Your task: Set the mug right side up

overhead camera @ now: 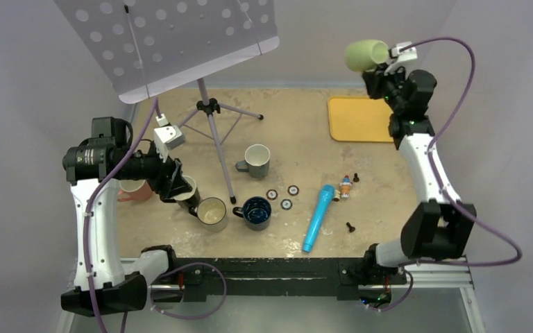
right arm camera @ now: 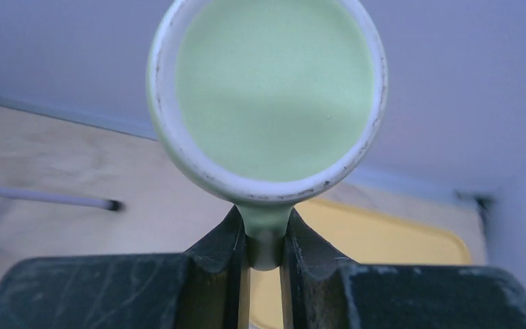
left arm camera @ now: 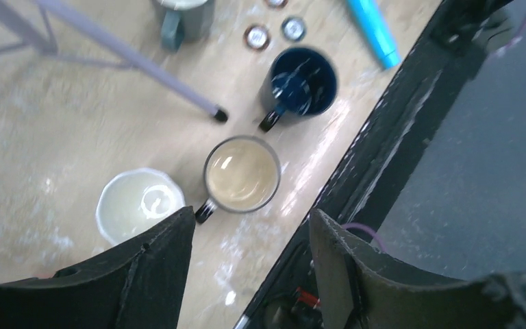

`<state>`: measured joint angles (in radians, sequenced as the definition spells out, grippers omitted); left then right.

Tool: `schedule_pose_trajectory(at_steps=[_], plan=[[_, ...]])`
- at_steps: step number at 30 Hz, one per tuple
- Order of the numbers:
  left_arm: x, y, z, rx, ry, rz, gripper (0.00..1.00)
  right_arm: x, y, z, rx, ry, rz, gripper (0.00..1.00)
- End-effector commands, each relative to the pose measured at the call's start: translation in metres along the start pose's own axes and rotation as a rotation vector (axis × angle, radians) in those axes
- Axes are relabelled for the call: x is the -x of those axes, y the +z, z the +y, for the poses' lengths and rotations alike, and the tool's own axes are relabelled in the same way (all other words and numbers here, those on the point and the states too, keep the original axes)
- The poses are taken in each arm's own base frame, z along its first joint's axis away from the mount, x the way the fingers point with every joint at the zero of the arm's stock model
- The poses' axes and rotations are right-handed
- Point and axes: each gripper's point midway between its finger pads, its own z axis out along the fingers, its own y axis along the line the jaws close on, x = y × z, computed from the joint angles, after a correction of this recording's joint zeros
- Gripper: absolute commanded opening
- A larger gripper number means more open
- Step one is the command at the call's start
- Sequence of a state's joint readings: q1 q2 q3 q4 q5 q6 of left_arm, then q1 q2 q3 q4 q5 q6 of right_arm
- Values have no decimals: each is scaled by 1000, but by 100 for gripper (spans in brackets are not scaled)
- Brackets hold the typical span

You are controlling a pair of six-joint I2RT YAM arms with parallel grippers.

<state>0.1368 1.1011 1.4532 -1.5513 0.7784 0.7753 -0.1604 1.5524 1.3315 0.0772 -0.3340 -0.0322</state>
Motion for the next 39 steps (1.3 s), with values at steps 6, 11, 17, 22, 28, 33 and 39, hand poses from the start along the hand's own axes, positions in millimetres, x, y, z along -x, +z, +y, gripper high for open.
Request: schedule_pose_trajectory(at_steps=[6, 11, 17, 22, 28, 33, 39], plan=[[105, -61, -108, -288, -7, -502, 69, 126, -165, 268, 764, 152, -516, 0], [144, -94, -133, -379, -82, -624, 72, 129, -254, 337, 1086, 243, -601, 0], [175, -103, -116, -363, -240, -704, 74, 134, -301, 391, 1325, 352, -628, 0], [178, -100, -110, -370, -274, -718, 75, 137, -304, 418, 1390, 379, -633, 0], [175, -81, -92, -397, -356, -707, 73, 132, -300, 457, 1495, 397, -590, 0], [176, -80, -96, -428, -344, -704, 67, 125, -283, 477, 1511, 416, -541, 0], [178, -73, -85, -416, -369, -707, 32, 104, -276, 502, 1544, 371, -463, 0]])
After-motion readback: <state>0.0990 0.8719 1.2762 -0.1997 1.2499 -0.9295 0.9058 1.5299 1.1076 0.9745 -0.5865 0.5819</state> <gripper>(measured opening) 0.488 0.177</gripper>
